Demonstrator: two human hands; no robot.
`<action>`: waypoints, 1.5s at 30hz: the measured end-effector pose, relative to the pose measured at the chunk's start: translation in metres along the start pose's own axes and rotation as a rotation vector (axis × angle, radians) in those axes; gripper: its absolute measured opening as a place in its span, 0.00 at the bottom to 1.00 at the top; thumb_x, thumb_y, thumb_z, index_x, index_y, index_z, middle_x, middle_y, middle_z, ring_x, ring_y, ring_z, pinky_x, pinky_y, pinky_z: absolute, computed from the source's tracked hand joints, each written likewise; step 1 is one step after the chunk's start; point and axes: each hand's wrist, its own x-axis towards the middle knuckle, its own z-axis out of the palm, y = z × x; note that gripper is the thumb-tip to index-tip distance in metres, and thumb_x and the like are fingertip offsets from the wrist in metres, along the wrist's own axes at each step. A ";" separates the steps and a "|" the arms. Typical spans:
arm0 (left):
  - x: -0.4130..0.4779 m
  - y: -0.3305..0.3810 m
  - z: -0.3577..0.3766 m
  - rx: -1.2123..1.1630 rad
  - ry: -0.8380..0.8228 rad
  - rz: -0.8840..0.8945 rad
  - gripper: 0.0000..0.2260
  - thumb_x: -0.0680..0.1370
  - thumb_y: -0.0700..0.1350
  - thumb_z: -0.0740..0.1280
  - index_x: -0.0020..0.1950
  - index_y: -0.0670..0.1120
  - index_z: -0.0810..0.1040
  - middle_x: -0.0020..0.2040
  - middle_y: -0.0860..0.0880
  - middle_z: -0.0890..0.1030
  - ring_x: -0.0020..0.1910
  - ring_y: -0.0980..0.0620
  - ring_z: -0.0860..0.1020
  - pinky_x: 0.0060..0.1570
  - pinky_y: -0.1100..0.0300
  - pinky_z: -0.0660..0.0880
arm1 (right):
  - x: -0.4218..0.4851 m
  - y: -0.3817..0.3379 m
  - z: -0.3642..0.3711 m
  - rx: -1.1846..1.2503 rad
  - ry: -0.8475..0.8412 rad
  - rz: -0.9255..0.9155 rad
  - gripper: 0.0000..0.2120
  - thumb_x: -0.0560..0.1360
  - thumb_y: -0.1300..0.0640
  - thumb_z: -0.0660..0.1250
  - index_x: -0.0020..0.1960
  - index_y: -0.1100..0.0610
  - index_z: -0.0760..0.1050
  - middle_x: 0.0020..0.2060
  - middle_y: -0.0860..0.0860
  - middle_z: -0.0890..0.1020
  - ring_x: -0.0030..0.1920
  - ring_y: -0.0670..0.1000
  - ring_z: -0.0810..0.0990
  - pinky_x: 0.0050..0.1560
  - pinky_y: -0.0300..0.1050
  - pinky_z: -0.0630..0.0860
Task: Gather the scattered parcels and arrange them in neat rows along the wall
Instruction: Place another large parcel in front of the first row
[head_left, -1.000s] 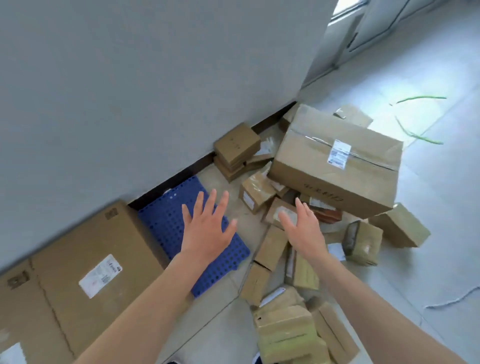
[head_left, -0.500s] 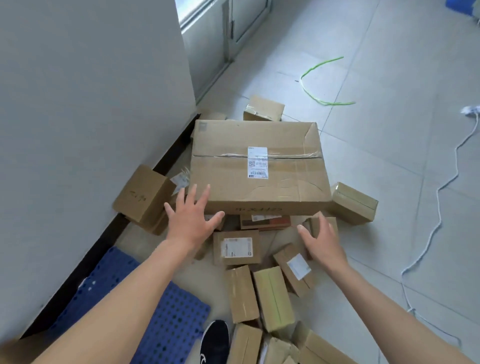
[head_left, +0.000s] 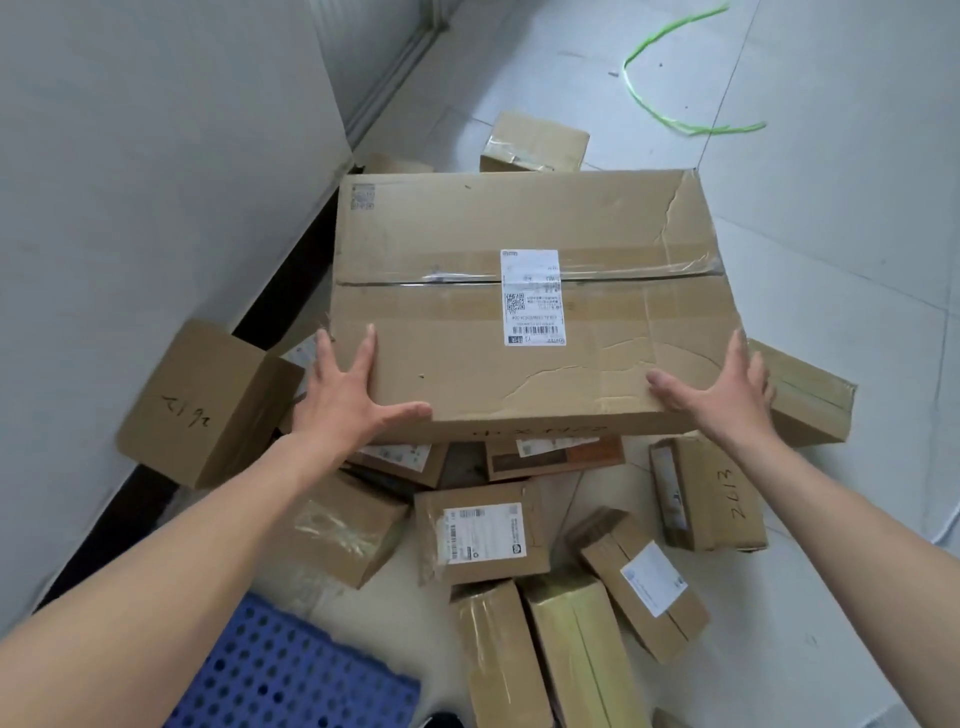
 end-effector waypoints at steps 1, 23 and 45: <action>0.000 0.000 0.001 -0.070 -0.003 0.000 0.58 0.55 0.79 0.67 0.77 0.66 0.40 0.79 0.46 0.35 0.78 0.35 0.50 0.69 0.35 0.62 | 0.002 0.001 0.001 0.010 0.000 0.001 0.62 0.59 0.24 0.70 0.79 0.43 0.38 0.79 0.56 0.48 0.77 0.62 0.46 0.73 0.67 0.53; -0.321 -0.067 -0.081 -0.231 0.110 0.010 0.51 0.57 0.76 0.70 0.77 0.65 0.56 0.80 0.47 0.41 0.77 0.37 0.53 0.71 0.37 0.61 | -0.294 0.046 -0.094 0.189 0.048 -0.185 0.55 0.60 0.28 0.73 0.77 0.40 0.46 0.73 0.53 0.56 0.72 0.56 0.54 0.67 0.63 0.63; -0.701 -0.399 -0.074 0.038 -0.151 -0.215 0.53 0.54 0.82 0.63 0.75 0.71 0.47 0.78 0.51 0.35 0.76 0.40 0.58 0.70 0.45 0.66 | -0.770 0.129 0.093 0.114 -0.304 0.095 0.53 0.63 0.30 0.72 0.79 0.42 0.48 0.76 0.58 0.54 0.76 0.60 0.51 0.73 0.60 0.57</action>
